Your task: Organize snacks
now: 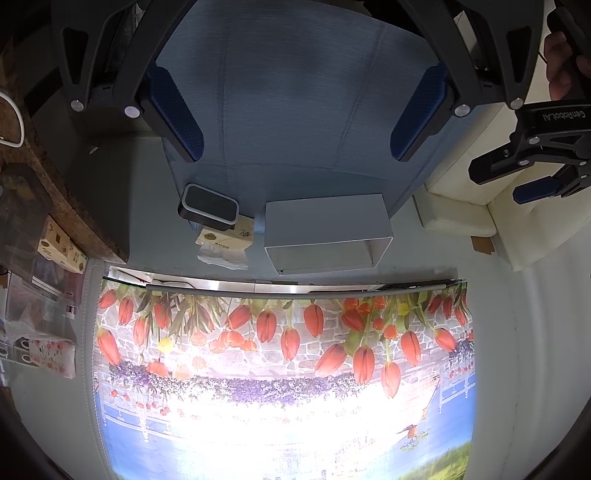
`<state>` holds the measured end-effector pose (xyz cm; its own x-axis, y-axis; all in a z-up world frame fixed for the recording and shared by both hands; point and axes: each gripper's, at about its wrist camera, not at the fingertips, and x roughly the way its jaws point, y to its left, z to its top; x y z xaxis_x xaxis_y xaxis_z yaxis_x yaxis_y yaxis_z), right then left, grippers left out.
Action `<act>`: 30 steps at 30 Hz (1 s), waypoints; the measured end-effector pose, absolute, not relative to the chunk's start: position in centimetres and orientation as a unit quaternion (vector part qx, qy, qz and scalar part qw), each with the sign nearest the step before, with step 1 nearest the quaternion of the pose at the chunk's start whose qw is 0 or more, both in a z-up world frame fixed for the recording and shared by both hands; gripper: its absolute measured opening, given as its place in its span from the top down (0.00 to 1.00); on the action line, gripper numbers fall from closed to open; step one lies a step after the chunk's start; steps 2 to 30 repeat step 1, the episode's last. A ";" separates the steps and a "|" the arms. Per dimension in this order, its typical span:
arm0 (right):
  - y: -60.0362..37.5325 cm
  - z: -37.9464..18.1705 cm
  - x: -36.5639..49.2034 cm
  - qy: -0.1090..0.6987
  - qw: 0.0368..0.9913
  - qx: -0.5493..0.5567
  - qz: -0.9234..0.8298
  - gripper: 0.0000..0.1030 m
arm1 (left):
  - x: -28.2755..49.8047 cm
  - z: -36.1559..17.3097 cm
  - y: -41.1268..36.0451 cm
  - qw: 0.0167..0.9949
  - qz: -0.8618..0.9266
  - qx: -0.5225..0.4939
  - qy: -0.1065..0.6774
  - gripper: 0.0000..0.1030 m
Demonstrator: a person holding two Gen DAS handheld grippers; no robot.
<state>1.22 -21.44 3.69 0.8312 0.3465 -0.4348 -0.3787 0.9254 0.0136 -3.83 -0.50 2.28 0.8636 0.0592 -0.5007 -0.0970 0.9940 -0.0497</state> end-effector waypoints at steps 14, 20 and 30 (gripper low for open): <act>-21.5 3.7 1.2 0.220 0.956 -0.036 0.190 0.00 | -3.9 2.3 -0.6 0.965 0.037 -0.036 0.256 0.00; -21.5 3.7 1.2 0.220 0.956 -0.036 0.190 0.00 | -3.9 2.3 -0.6 0.965 0.037 -0.036 0.256 0.00; -21.5 3.7 1.2 0.220 0.956 -0.036 0.190 0.00 | -3.9 2.3 -0.6 0.965 0.037 -0.036 0.256 0.00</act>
